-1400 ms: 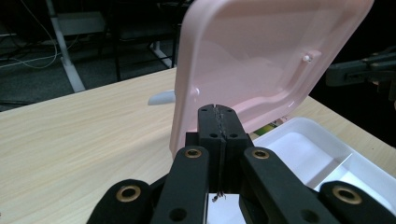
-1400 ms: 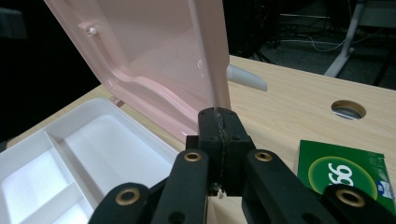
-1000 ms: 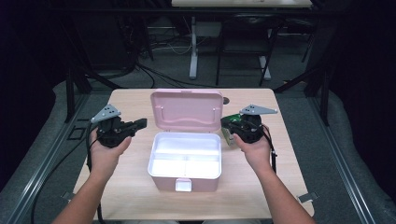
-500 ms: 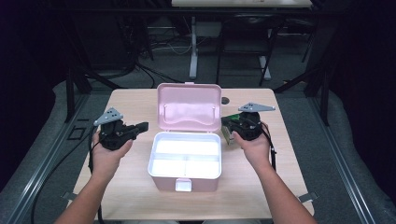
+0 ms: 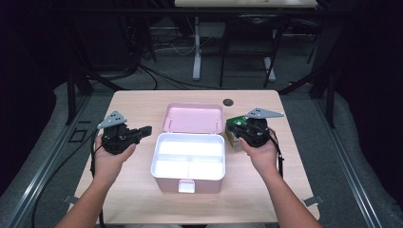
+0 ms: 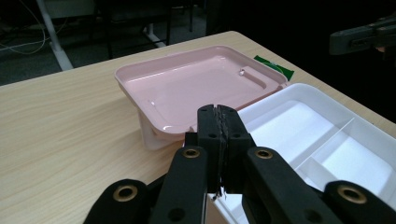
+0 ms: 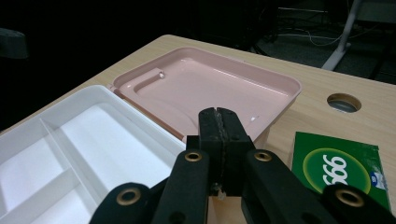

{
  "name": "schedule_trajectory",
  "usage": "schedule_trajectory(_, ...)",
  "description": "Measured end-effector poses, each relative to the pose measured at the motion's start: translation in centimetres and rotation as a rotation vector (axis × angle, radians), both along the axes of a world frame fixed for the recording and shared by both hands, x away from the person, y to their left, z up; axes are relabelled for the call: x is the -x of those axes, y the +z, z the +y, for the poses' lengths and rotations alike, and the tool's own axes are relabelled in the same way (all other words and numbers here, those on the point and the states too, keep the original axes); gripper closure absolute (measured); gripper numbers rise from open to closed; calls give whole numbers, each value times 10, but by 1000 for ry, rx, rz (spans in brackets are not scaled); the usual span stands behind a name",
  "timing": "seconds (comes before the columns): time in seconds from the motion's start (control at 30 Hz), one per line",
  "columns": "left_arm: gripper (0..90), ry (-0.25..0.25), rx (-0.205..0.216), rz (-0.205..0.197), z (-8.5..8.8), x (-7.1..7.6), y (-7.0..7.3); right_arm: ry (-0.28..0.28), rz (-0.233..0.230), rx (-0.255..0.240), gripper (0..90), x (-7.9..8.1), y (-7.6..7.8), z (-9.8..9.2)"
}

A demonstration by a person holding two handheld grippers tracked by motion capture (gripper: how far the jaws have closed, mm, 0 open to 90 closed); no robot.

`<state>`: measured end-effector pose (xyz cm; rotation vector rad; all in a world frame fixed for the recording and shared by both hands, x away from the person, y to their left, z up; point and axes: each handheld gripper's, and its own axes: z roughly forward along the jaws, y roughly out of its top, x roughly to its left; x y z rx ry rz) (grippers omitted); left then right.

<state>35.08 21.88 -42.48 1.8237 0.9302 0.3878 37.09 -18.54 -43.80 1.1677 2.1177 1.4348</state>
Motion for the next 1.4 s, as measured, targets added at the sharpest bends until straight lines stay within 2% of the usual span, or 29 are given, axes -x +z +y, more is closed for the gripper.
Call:
schedule_trajectory(0.27, 823, -23, -1, 5, -1, 1, 2, 16, -13, -5, 898, 10, 2, -2)
schedule_trajectory(0.43, 724, -34, -14, 22, -3, 0, 4, 28, -29, 2, 897, 21, 3, -1)
schedule_trajectory(0.47, 698, -43, -22, 32, -4, -1, 4, 50, -31, -8, 896, 22, 2, -1)
schedule_trajectory(0.53, 672, -48, -33, 28, -7, 0, 4, 37, -34, 4, 893, 25, 2, -1)
schedule_trajectory(0.63, 616, -83, -42, 42, -11, 0, 4, 38, -36, -1, 887, 29, 1, -2)
schedule_trajectory(0.77, 605, -104, -99, 40, -18, 0, 4, 40, -38, -2, 881, 34, -2, -4)
schedule_trajectory(0.83, 605, -118, -114, 46, -20, 0, 5, 39, -40, -13, 877, 37, -3, -5)
schedule_trajectory(0.97, 613, -150, -175, 39, -27, 0, 9, 32, -39, -5, 868, 41, -5, -9)
schedule_trajectory(1.07, 623, -177, -201, 26, -32, 0, 12, 34, -41, -16, 863, 44, -5, -12)
schedule_trajectory(1.23, 632, -236, -284, 12, -42, 0, 15, 27, -47, -14, 858, 49, -7, -14)
schedule_trajectory(1.37, 632, -272, -332, 14, -48, 0, 14, 27, -46, -7, 854, 50, -10, -15)
schedule_trajectory(1.4, 635, -283, -343, 21, -49, 0, 13, 20, -54, -19, 854, 50, -11, -14)
